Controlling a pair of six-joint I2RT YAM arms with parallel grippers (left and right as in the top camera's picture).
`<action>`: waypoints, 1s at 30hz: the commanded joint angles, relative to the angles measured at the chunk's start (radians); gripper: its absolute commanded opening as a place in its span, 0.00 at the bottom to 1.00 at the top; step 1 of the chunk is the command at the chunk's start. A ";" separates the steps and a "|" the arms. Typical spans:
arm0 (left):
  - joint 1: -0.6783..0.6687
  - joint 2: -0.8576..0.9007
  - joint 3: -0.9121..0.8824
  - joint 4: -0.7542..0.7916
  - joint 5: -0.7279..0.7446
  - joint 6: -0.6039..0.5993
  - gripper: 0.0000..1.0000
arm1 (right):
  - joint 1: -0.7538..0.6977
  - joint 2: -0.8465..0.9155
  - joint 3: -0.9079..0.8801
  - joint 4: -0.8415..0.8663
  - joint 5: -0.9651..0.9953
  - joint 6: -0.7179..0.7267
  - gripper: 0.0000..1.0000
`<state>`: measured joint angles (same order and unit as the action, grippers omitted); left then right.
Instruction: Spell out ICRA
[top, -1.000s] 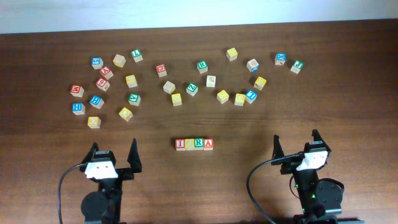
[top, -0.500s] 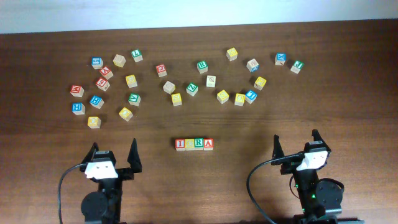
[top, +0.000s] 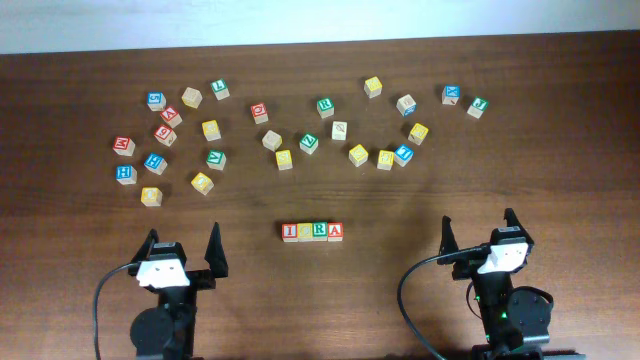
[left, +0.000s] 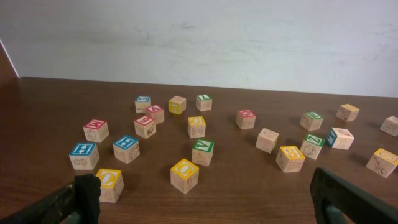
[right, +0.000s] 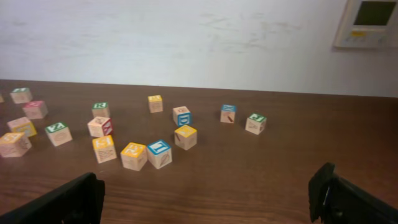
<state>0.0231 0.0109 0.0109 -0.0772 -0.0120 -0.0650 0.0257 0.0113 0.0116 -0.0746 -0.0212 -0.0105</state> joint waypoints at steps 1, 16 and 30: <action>0.006 -0.006 -0.003 -0.006 -0.007 -0.002 0.99 | -0.006 -0.008 -0.006 -0.005 0.033 -0.011 0.98; 0.006 -0.006 -0.003 -0.006 -0.007 -0.002 0.99 | -0.021 -0.008 -0.006 -0.008 0.038 -0.038 0.98; 0.006 -0.006 -0.003 -0.006 -0.007 -0.002 0.99 | -0.021 -0.008 -0.006 -0.006 0.034 -0.037 0.98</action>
<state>0.0231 0.0109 0.0109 -0.0772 -0.0120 -0.0650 0.0143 0.0113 0.0116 -0.0750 0.0032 -0.0422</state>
